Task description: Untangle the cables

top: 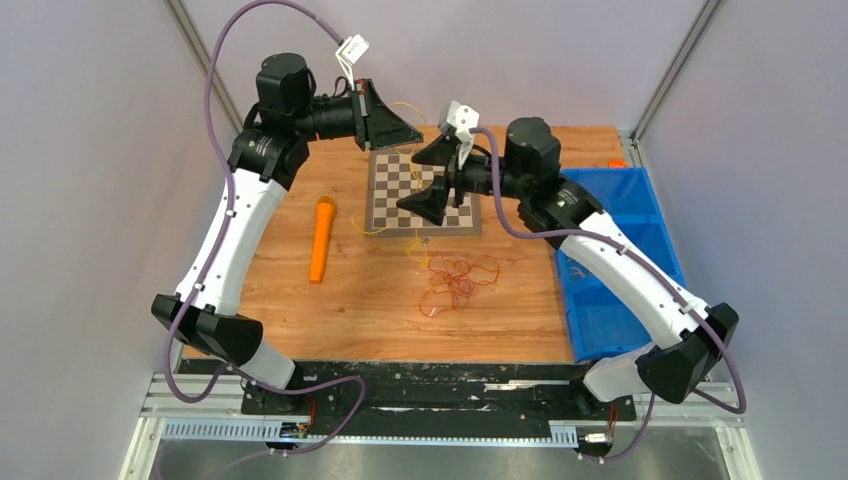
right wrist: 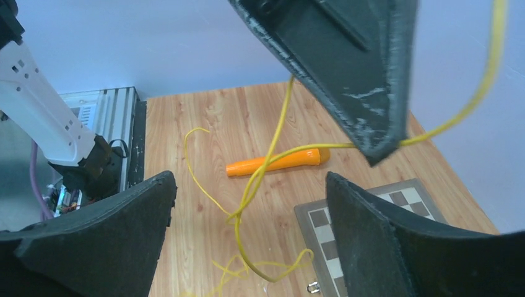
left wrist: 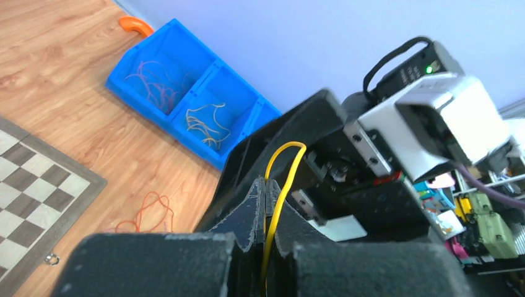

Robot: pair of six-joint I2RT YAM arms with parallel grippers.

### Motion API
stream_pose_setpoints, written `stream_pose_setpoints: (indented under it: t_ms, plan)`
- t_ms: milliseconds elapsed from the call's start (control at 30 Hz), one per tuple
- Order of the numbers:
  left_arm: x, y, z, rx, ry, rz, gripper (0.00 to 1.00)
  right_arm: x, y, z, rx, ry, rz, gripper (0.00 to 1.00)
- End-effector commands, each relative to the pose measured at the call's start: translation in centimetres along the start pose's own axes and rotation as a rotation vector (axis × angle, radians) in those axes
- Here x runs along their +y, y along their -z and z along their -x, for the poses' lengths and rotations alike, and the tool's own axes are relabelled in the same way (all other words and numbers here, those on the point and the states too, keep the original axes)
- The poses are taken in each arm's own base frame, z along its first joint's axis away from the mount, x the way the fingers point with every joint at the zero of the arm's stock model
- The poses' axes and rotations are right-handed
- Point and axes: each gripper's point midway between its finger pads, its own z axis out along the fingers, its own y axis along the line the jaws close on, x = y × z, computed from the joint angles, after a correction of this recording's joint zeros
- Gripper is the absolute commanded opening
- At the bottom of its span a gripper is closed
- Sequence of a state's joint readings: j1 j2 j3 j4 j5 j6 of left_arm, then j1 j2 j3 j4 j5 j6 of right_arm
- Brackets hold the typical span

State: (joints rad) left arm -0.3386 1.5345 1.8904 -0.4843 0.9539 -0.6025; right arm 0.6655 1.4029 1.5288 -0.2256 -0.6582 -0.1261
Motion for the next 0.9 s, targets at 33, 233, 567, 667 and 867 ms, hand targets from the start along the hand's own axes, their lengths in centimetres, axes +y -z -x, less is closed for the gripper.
stream_pose_setpoints:
  t_ms: [33, 233, 567, 667, 867]
  plan:
    - [-2.6, 0.1, 1.7, -0.029, 0.005, -0.099, 0.00, -1.1, -1.6, 1.1, -0.079, 0.061, -0.046, 0.52]
    - [-1.1, 0.9, 2.0, -0.070, 0.010, -0.043, 0.01, -2.5, 1.1, 1.5, -0.058, 0.090, -0.172, 0.00]
    - [3.8, 1.3, -1.9, 0.006, -0.143, 0.032, 1.00, -0.8, 13.7, -5.0, 0.229, 0.064, -0.177, 0.00]
    - [4.9, 1.1, -2.9, 0.018, -0.152, 0.039, 1.00, -1.3, 16.7, -7.9, 0.334, 0.067, -0.204, 0.00]
    - [7.2, 0.8, -4.7, 0.058, -0.138, 0.071, 1.00, -5.1, 21.3, -14.1, 0.487, 0.069, -0.250, 0.00]
